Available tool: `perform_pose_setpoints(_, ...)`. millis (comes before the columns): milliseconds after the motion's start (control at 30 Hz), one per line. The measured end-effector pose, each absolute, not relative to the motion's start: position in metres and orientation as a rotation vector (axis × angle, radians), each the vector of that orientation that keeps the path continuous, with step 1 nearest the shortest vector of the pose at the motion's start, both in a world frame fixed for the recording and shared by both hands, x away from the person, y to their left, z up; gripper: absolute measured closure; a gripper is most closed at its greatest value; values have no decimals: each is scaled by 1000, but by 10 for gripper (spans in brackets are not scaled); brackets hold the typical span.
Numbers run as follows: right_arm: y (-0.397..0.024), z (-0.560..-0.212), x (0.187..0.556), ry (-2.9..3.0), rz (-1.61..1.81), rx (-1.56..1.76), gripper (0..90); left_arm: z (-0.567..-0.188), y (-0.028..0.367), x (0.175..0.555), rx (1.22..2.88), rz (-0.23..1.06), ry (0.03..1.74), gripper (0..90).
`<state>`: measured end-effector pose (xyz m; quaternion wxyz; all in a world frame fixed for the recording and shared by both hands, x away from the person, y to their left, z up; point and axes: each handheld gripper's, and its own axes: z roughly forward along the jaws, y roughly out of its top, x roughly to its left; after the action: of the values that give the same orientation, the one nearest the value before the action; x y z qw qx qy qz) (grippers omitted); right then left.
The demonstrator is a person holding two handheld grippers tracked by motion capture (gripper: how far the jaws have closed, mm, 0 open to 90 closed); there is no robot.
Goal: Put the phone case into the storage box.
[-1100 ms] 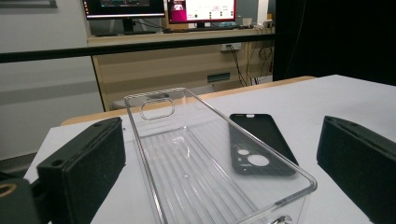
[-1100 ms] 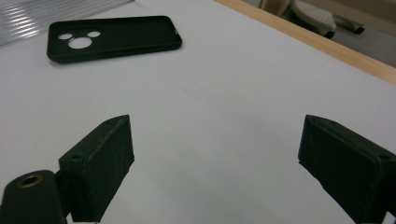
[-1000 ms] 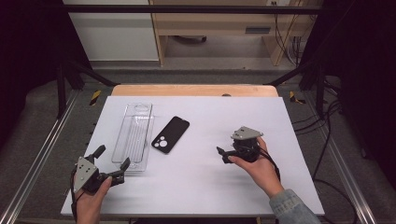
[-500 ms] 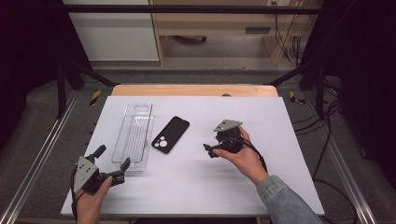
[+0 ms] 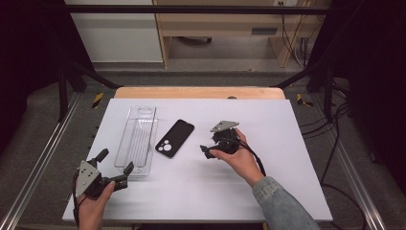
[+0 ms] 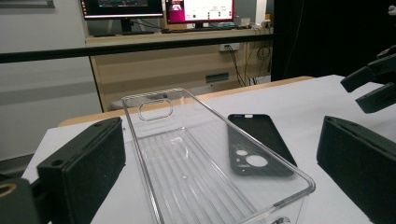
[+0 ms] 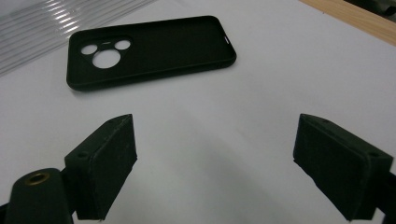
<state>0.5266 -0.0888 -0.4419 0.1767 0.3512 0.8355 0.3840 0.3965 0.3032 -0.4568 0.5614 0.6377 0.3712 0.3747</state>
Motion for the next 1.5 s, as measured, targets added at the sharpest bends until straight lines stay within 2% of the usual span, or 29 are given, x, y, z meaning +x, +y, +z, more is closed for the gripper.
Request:
perform_pose_setpoints(200,-80,-445,532,2360,1113,1013,174,-457,303,396,1502,883,875,9)
perform_pose_setpoints(267,-75,-445,536,2347,1124,1018,237,-457,303,396,1501,884,875,9)
perform_pose_setpoints(333,-73,-445,537,2331,1128,1030,261,-457,303,396,1501,884,875,9)
perform_pose_setpoints(400,-69,-446,541,2311,1127,1037,370,-457,303,396,1500,885,876,9)
perform_pose_setpoints(600,-60,-447,547,2319,1133,996,592,-456,304,396,1496,885,878,10)
perform_pose_setpoints(633,-60,-447,547,2319,1133,996,592,-456,304,396,1494,884,878,10)
perform_pose_setpoints(667,-58,-447,548,2318,1133,978,635,-456,304,396,1494,884,879,10)
perform_pose_setpoints(700,-55,-447,550,2313,1143,959,722,-456,304,396,1493,883,878,10)
perform_pose_setpoints(767,-54,-447,552,2313,1159,954,783,-456,304,396,1493,883,877,10)
perform_pose_setpoints(800,-54,-447,552,2313,1159,954,783,-456,304,396,1492,883,878,10)
perform_pose_setpoints(833,-53,-448,555,2309,1188,963,856,-456,304,396,1491,882,879,10)
perform_pose_setpoints(933,-52,-451,561,2303,1212,982,900,-456,304,396,1488,882,880,10)
perform_pose_setpoints(1500,-45,-469,575,2282,1256,1067,900,-456,304,396,1489,882,877,10)
